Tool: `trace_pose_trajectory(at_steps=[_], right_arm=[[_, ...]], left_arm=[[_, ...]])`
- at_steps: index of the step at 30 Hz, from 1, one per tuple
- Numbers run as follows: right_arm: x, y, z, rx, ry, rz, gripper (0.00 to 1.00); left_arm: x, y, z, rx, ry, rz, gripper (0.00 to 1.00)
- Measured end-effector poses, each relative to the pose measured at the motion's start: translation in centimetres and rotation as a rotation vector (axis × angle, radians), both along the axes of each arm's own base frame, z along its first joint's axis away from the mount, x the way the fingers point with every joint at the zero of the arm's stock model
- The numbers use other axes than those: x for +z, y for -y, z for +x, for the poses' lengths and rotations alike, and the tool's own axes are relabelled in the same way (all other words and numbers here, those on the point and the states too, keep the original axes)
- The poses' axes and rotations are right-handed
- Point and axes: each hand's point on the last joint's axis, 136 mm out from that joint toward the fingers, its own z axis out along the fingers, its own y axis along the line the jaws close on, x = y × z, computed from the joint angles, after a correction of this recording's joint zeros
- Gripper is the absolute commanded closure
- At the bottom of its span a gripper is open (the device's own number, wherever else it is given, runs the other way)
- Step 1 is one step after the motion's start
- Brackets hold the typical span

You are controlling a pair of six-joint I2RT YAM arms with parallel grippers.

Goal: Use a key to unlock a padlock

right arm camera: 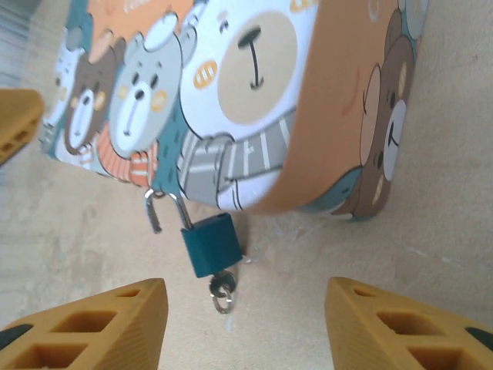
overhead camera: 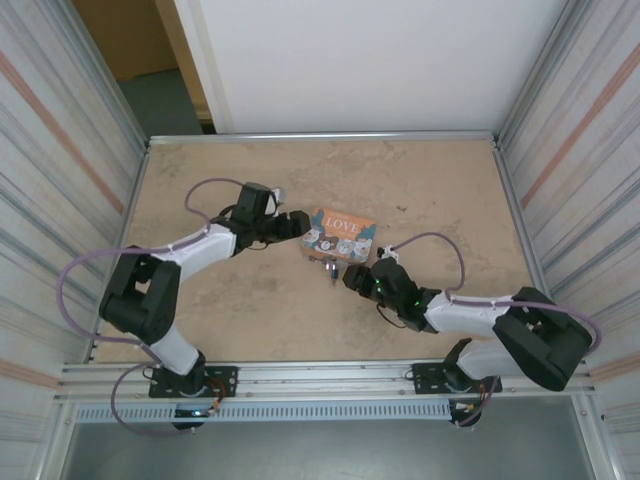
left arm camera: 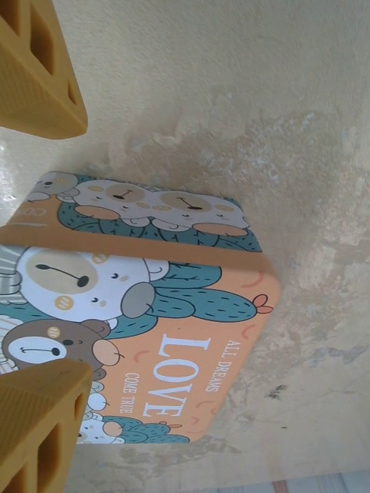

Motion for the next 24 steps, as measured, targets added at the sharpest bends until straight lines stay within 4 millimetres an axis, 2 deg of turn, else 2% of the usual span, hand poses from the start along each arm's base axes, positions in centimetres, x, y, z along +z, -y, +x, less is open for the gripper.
trace_pose_trajectory(at_steps=[6, 12, 18, 24], right_arm=[[0.7, 0.4, 0.5, 0.055, 0.008, 0.02, 0.4], [1.4, 1.8, 1.8, 0.071, 0.028, 0.016, 0.38], [2.2, 1.7, 3.5, 0.135, 0.056, -0.006, 0.38], [1.2, 1.8, 5.2, 0.185, 0.037, -0.021, 0.38]], left_arm=[[-1.4, 1.2, 0.4, -0.07, -0.037, 0.001, 0.26], [-3.5, 1.1, -0.5, -0.091, -0.109, 0.027, 0.27], [-3.5, 1.3, -0.6, -0.097, -0.109, 0.033, 0.27], [-3.6, 1.9, -1.2, -0.11, -0.098, 0.05, 0.27]])
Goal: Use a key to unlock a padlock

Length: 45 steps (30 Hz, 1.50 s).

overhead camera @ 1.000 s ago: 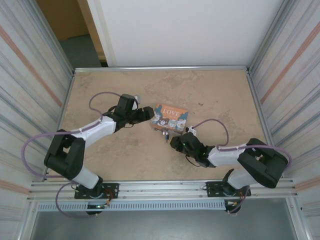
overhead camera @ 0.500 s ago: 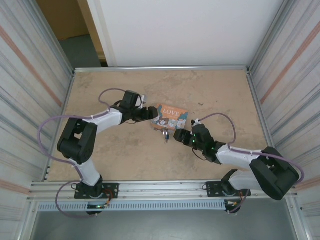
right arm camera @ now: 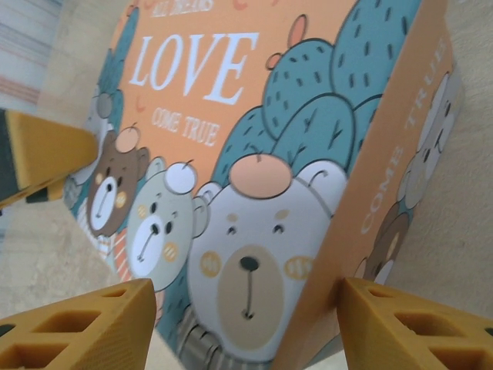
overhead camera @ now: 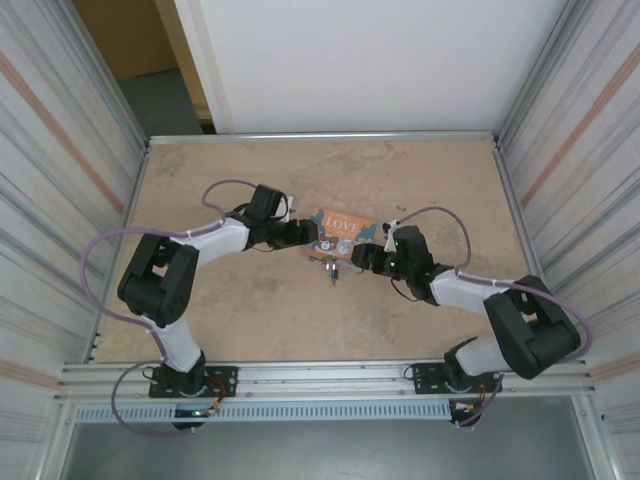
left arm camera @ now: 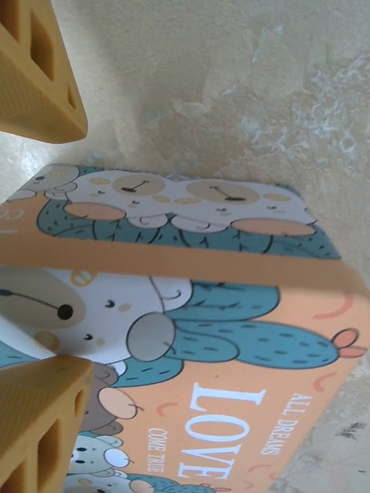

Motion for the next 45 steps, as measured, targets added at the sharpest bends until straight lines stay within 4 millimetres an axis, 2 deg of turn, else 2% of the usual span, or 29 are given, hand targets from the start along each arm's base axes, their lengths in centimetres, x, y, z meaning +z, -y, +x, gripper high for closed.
trace_pose_trajectory(at_steps=[5, 14, 20, 25, 29, 32, 36, 41, 45], right_arm=[[-0.3, -0.9, 2.1, 0.056, -0.001, 0.014, 0.37], [-0.2, -2.2, 6.4, 0.127, 0.046, 0.0, 0.35], [-0.2, -2.8, 7.6, 0.168, 0.068, 0.002, 0.33], [-0.3, -2.1, 8.0, 0.169, 0.062, 0.011, 0.27], [0.1, -0.6, 8.6, 0.131, 0.068, 0.005, 0.21], [1.1, 0.8, 8.3, 0.097, 0.085, 0.002, 0.18], [2.7, 2.7, 7.0, 0.055, 0.11, -0.004, 0.17], [4.7, 3.3, 4.6, 0.051, 0.138, 0.026, 0.19], [5.1, 3.3, 2.4, 0.05, 0.117, 0.074, 0.19]], left_arm=[[0.0, 0.6, -1.2, -0.009, -0.001, 0.009, 0.28], [0.2, -0.2, -2.1, 0.052, -0.005, 0.023, 0.28], [0.1, -0.1, -4.5, 0.045, -0.029, 0.009, 0.28], [-0.7, -0.3, -6.6, 0.033, -0.068, 0.014, 0.28], [-0.1, -0.7, -6.8, 0.044, -0.059, 0.008, 0.28], [1.5, -1.3, -6.6, 0.065, -0.025, -0.014, 0.28], [4.3, -2.1, -6.5, 0.091, 0.036, -0.037, 0.31], [6.6, -2.9, -7.1, 0.098, 0.079, -0.046, 0.43], [7.5, -2.9, -7.2, 0.091, 0.08, -0.047, 0.49]])
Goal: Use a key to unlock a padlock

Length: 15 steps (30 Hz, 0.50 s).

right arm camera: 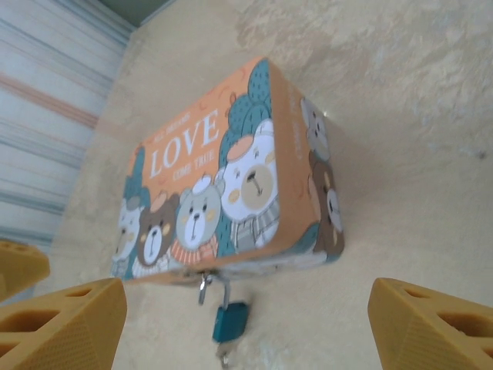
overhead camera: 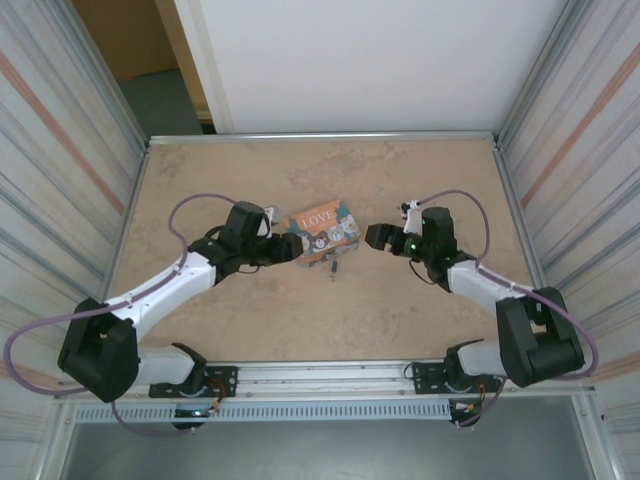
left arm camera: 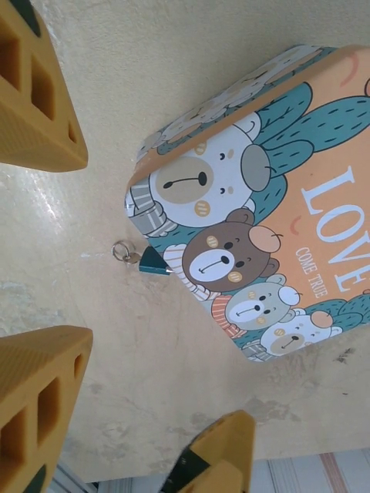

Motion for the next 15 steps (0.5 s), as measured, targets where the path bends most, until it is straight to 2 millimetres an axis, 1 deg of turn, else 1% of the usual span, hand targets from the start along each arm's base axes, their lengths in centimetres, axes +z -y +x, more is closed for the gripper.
trace_pose_trajectory(at_steps=[4, 7, 11, 15], right_arm=[[-0.4, -0.8, -2.3, 0.025, -0.038, 0.036, 0.2], [-0.7, -1.7, -3.6, 0.054, -0.065, 0.053, 0.2], [-1.1, -2.9, -4.6, 0.086, -0.09, 0.062, 0.22], [-2.0, -4.2, -5.2, 0.123, -0.113, 0.056, 0.28]], left_arm=[[1.1, 0.7, 0.6, -0.016, 0.005, -0.031, 0.58], [1.4, 1.3, 1.4, -0.027, -0.006, -0.054, 0.65], [0.7, 2.1, 2.7, -0.045, -0.05, -0.073, 0.73], [-0.4, 2.8, 4.0, -0.058, -0.091, -0.085, 0.78]])
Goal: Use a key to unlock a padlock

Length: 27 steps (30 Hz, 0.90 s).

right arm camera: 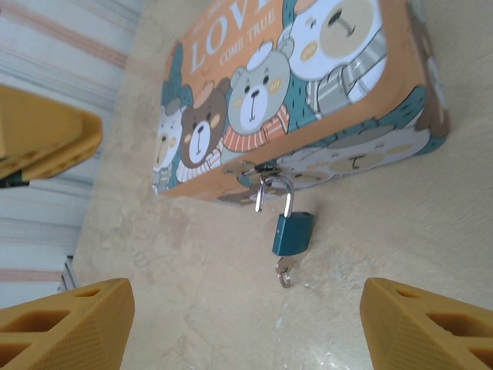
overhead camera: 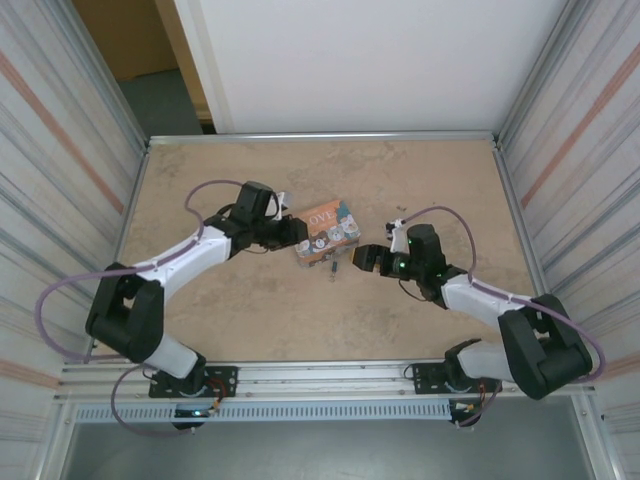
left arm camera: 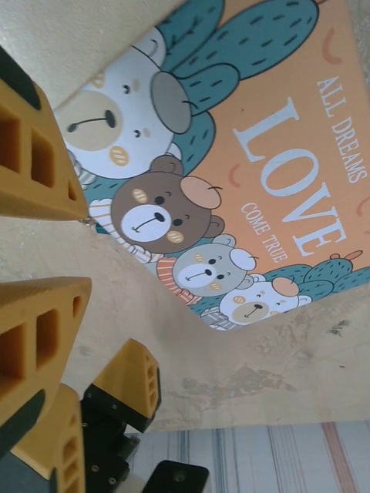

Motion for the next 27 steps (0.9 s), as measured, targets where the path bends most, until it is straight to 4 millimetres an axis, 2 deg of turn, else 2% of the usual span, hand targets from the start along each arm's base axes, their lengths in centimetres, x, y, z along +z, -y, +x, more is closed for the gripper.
trace_pose_trajectory(at_steps=[6, 11, 19, 27], right_arm=[[-2.4, -1.6, -0.4, 0.041, -0.051, -0.03, 0.35], [-3.1, -2.8, 1.0, 0.047, -0.042, -0.035, 0.38], [-4.0, -3.9, 2.8, 0.051, -0.032, -0.026, 0.38], [-4.6, -4.8, 3.5, 0.064, -0.034, -0.028, 0.38]], left_arm=[[-1.1, 0.6, 1.7, -0.008, -0.035, -0.007, 0.83], [-2.4, 0.6, 2.6, -0.009, -0.056, 0.005, 0.86], [-4.2, 0.5, 2.6, -0.016, -0.09, 0.029, 0.87], [-4.6, 0.4, 2.6, -0.018, -0.101, 0.029, 0.89]])
